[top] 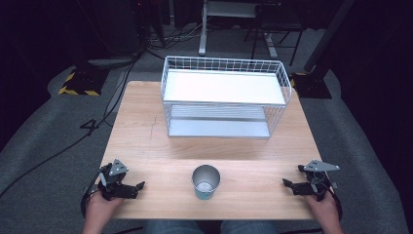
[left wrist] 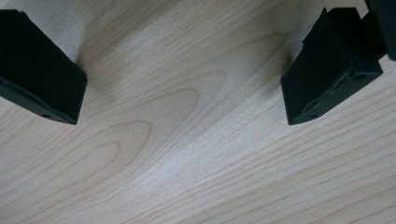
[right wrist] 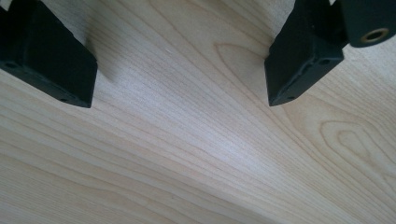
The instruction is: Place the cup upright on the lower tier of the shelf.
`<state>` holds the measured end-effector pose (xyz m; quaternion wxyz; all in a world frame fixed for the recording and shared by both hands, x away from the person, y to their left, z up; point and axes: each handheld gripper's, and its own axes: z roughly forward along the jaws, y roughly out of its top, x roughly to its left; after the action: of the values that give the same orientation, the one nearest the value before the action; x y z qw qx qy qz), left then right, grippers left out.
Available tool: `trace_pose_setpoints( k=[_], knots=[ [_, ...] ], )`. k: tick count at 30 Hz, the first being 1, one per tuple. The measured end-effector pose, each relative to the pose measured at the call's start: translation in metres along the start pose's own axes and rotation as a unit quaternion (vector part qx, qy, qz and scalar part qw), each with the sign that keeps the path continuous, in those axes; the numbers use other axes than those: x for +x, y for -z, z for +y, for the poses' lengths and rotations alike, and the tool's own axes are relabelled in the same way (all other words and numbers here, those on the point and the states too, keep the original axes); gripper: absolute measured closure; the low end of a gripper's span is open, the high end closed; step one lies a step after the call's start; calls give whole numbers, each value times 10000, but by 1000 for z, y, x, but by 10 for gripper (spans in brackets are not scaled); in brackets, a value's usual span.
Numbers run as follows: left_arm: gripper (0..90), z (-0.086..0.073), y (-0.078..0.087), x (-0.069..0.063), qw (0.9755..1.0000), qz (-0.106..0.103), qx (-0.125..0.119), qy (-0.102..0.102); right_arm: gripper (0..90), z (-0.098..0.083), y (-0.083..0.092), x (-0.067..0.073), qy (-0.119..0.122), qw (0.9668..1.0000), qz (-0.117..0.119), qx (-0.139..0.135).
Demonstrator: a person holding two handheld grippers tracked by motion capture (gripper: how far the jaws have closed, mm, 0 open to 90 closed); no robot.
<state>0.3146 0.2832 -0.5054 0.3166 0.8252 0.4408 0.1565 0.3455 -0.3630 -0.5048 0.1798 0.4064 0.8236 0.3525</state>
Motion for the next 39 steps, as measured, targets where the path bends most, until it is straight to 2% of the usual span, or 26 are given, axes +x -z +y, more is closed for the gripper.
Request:
trace_pose_setpoints(
  k=[2,5,8,10,12,14,15,16,17,18,21,22,24,32,36,39],
  knots=[
    [6,-1,0,-2,9999,29,-18,105,96,0,0,0,-6,10000,-4,-4],
    [7,-1,0,-2,9999,76,-30,99,100,0,0,0,-14,10000,-4,-4],
    [24,-2,2,-4,9996,125,-64,237,103,0,0,0,-45,10000,-6,-8],
    [62,-2,5,-5,9997,118,-108,208,104,0,0,0,-47,10000,-10,-10],
    [83,-2,9,-7,9995,106,-225,180,104,0,0,0,-53,10000,-16,-9],
    [83,-1,15,-11,9989,63,-396,238,104,0,0,0,-53,10000,-17,-9],
    [83,-1,15,-11,9989,63,-396,238,104,0,0,0,-53,10000,-17,-9],
    [84,2,20,-13,9981,35,-572,239,104,0,0,0,-54,10000,-17,-8],
    [86,2,20,-13,9981,35,-572,239,104,0,0,0,-55,10000,-18,-7],
    [89,4,25,-16,9970,0,-745,225,104,0,0,0,-54,10000,-18,-8],
    [118,6,29,-19,9958,-54,-885,236,104,0,0,0,-53,10000,-18,-9],
    [123,8,32,-20,9945,-69,-1020,239,104,0,0,0,-50,10000,-19,-10],
    [129,9,35,-22,9932,-78,-1123,284,104,0,0,0,-58,10000,-22,-9],
    [117,15,40,-31,9900,-65,-1380,284,104,0,0,0,-61,10000,-23,-10],
    [118,19,43,-42,9897,-164,-1418,139,104,0,0,0,-61,10000,-23,-10],
    [118,19,43,-49,9897,-142,-1420,56,104,0,0,0,-61,10000,-23,-10]
  ],
)
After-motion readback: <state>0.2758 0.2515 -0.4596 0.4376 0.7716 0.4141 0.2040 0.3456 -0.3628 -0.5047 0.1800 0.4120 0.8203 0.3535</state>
